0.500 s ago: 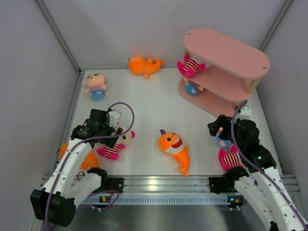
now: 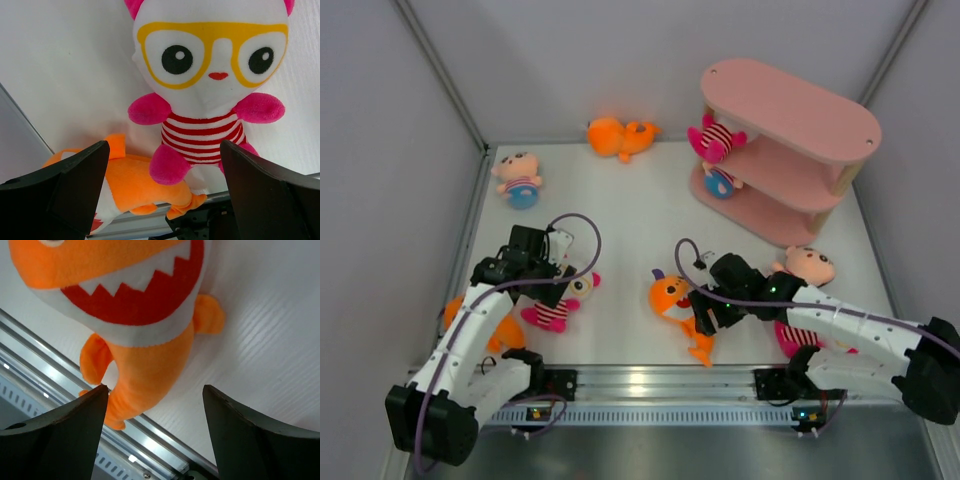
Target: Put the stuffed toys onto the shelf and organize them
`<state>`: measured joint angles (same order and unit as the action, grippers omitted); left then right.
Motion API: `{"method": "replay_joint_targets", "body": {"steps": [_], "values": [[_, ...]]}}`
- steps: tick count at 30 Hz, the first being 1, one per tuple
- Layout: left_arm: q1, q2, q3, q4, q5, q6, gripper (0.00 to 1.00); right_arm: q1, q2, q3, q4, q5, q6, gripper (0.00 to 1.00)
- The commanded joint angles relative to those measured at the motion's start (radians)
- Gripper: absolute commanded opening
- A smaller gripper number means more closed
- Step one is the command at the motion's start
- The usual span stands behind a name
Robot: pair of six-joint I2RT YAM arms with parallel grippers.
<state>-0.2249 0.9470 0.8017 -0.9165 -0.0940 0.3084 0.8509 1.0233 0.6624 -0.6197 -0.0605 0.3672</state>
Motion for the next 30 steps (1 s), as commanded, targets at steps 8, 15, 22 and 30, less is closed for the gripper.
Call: {"method": "replay_joint_targets", "body": {"steps": [8,15,22,30], "values": [[0.001,-0.008,-0.001,0.025,0.013,0.006,0.98,0.134,0.008,-0.15,0.224,0.01,0.213,0.76],[0.001,-0.007,-0.001,0.025,0.01,0.006,0.98,0.134,0.018,-0.239,0.383,0.126,0.259,0.71],[0.001,-0.005,-0.002,0.025,0.014,0.008,0.98,0.134,0.044,-0.245,0.476,0.149,0.277,0.36],[0.001,-0.002,-0.001,0.025,0.016,0.009,0.98,0.132,0.05,0.131,0.282,0.298,0.093,0.0]]}}
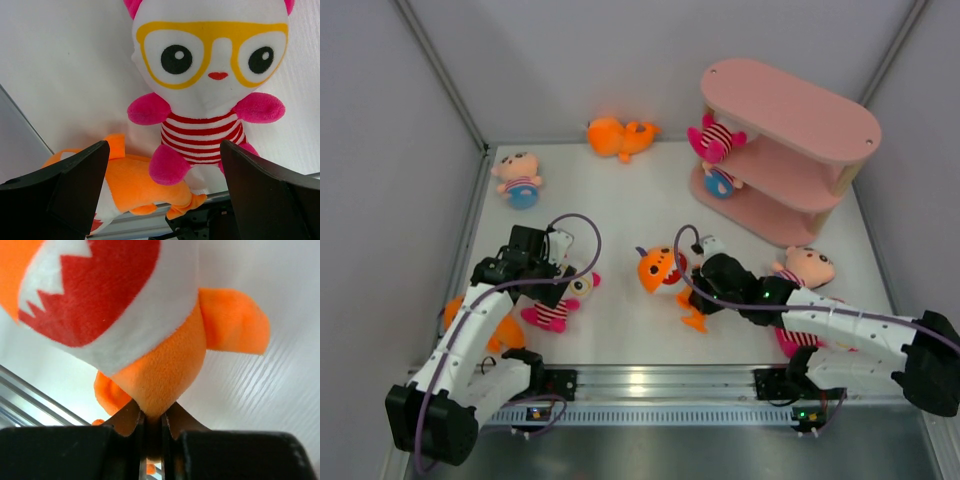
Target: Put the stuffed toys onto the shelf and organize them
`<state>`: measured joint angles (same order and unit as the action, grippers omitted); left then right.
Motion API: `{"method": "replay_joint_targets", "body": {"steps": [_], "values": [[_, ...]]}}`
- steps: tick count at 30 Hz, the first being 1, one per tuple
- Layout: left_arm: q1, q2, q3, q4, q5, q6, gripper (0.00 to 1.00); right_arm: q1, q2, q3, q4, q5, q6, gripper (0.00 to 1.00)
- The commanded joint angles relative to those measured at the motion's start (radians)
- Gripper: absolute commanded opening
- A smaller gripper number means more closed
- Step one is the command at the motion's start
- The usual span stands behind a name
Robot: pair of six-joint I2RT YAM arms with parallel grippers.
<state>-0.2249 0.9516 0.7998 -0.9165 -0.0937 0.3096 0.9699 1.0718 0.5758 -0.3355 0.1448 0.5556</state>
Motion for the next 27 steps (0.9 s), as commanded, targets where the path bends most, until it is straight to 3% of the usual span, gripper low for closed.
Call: {"method": "replay_joint_targets", "body": {"steps": [1,6,9,12,17,23,27], "values": [[0.001,-0.005,-0.001,0.024,0.017,0.008,0.98,0.009,0.011,0.272,-0.043,0.11,-0.141,0.0],[0.001,-0.008,-0.001,0.025,0.017,0.008,0.98,-0.063,0.125,0.694,-0.164,0.148,-0.252,0.0],[0.001,-0.008,0.001,0.024,0.015,0.008,0.98,-0.198,0.21,0.974,-0.276,0.09,-0.246,0.0],[0.001,-0.02,0.001,0.025,0.015,0.006,0.98,-0.411,0.261,1.158,-0.335,0.059,-0.226,0.0],[0.001,-0.039,0.001,0.024,0.02,0.008,0.98,-0.603,0.252,1.236,-0.385,0.173,-0.23,0.0],[0.001,-0.04,0.001,0.025,0.028,0.011,0.98,-0.897,0.197,1.167,-0.386,0.075,-0.149,0.0],[0.001,-0.047,0.001,0.024,0.029,0.011,0.98,-0.999,0.171,1.11,-0.366,0.055,-0.1,0.03]]}}
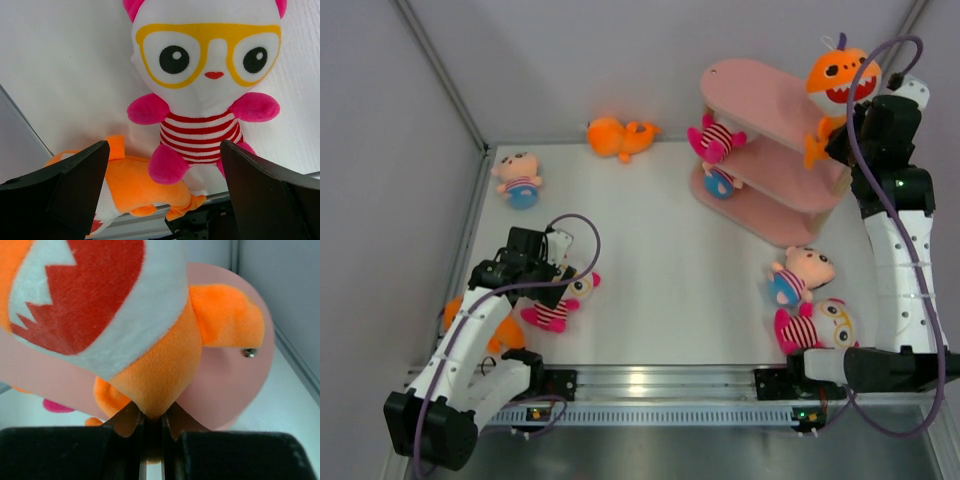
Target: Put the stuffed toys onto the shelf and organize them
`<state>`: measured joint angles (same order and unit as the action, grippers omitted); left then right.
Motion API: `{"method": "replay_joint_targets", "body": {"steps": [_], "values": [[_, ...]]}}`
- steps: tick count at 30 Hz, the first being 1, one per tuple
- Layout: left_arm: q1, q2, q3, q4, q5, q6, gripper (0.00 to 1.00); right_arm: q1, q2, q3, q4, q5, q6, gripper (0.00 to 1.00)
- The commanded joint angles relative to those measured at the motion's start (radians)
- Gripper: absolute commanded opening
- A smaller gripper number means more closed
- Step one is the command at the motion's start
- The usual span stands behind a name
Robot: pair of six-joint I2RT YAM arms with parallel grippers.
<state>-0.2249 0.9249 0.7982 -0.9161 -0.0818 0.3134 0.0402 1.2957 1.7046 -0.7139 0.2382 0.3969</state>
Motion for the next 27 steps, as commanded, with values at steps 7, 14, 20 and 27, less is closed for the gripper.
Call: {"method": "replay_joint_targets", "body": {"steps": [7,14,20,27], "values": [[0.001,-0.031,0.004,0.025,0.02,0.012,0.98,-0.106,-0.029,-0.046,0.014,-0.082,0.063,0.31],[0.001,-0.026,0.003,0.023,0.022,0.013,0.98,-0.109,-0.078,-0.085,0.06,-0.106,0.086,0.37],[0.001,-0.02,0.003,0.025,0.02,0.012,0.98,-0.108,-0.104,-0.082,0.077,-0.154,0.108,0.6],[0.001,-0.018,0.003,0.025,0.022,0.012,0.98,-0.108,-0.13,-0.129,0.117,-0.174,0.14,0.58]]}}
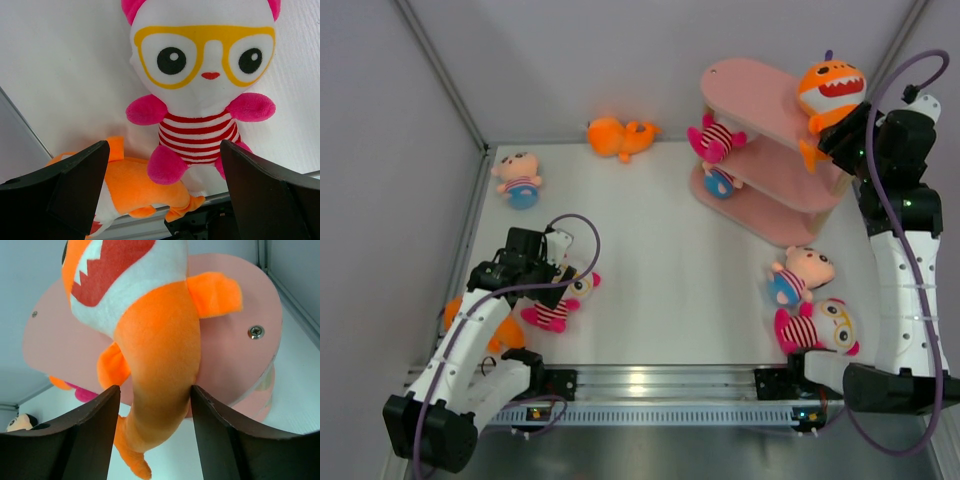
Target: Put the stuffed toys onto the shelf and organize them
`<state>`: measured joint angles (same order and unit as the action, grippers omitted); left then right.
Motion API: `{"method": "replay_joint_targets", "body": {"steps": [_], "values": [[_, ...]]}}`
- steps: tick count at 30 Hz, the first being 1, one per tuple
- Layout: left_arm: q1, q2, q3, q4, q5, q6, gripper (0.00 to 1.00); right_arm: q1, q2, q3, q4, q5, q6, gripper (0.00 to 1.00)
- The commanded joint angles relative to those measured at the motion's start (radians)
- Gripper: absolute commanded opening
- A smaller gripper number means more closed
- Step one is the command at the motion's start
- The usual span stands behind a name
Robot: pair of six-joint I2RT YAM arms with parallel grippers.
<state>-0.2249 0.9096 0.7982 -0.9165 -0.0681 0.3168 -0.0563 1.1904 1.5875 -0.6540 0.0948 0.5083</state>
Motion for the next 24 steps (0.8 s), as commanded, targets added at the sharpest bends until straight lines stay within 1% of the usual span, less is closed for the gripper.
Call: {"method": "replay_joint_targets", "body": {"steps": [1,8,15,19,22,24], "values": [[0.001,-0.003,0.003,0.024,0.008,0.008,0.98,-0.011,-0.029,-0.017,0.06,-0.038,0.038,0.59],[0.001,0.0,0.004,0.024,0.008,0.008,0.98,-0.001,-0.077,-0.141,0.152,-0.127,0.113,0.59],[0.001,0.005,0.003,0.024,0.007,0.01,0.98,0.015,-0.074,-0.152,0.218,-0.181,0.114,0.6],[0.001,0.005,0.003,0.024,0.007,0.007,0.98,0.021,-0.072,-0.124,0.186,-0.173,0.096,0.61],[0.001,0.005,0.003,0.025,0.002,0.002,0.98,0.021,-0.1,-0.115,0.159,-0.133,0.067,0.63],[0.001,0.006,0.024,0.024,-0.001,-0.001,0.98,0.021,-0.123,-0.118,0.128,-0.069,0.032,0.66]]}}
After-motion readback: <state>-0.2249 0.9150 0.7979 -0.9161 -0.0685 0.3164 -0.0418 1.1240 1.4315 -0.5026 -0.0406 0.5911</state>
